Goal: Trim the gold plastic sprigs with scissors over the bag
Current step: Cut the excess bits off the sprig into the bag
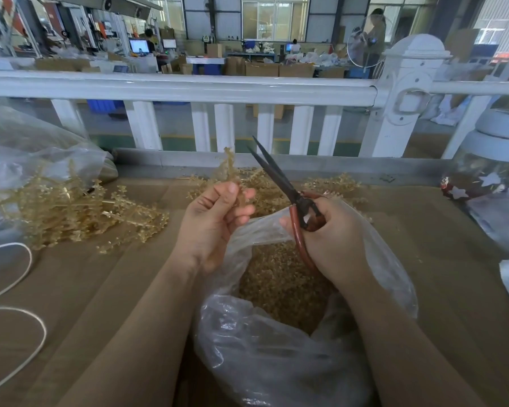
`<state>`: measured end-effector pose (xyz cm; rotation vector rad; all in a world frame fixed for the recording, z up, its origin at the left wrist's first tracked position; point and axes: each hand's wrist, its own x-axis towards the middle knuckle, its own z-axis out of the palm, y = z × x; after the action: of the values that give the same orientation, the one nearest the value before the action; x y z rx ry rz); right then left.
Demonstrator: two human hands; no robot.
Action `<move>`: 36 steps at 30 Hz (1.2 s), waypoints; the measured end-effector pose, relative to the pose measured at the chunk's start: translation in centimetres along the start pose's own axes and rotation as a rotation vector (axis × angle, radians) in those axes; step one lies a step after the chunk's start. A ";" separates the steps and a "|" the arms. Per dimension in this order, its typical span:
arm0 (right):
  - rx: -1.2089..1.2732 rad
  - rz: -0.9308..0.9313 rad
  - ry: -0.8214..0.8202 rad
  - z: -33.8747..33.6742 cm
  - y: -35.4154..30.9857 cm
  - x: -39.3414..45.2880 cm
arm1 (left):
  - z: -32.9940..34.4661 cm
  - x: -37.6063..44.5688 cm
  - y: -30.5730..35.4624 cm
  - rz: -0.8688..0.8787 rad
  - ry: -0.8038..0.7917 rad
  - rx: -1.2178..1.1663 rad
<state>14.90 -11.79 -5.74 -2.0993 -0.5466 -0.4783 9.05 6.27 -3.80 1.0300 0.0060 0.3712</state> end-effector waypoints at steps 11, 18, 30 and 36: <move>-0.136 -0.003 -0.152 0.2 0.4 0.0 | 0.4 0.0 -0.2 0.028 0.036 0.023; -0.192 -0.082 -0.176 0.5 0.5 0.0 | 0.4 -0.1 -0.6 0.053 0.046 0.014; -0.254 -0.101 -0.127 0.7 0.8 -0.1 | 0.1 0.1 -0.7 0.044 -0.065 -0.013; -0.285 -0.123 -0.119 0.6 0.7 -0.2 | 0.0 0.1 -1.0 0.105 -0.036 0.128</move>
<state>15.13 -11.69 -6.62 -2.3872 -0.7144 -0.5288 9.41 5.80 -4.64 1.1667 -0.0575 0.4520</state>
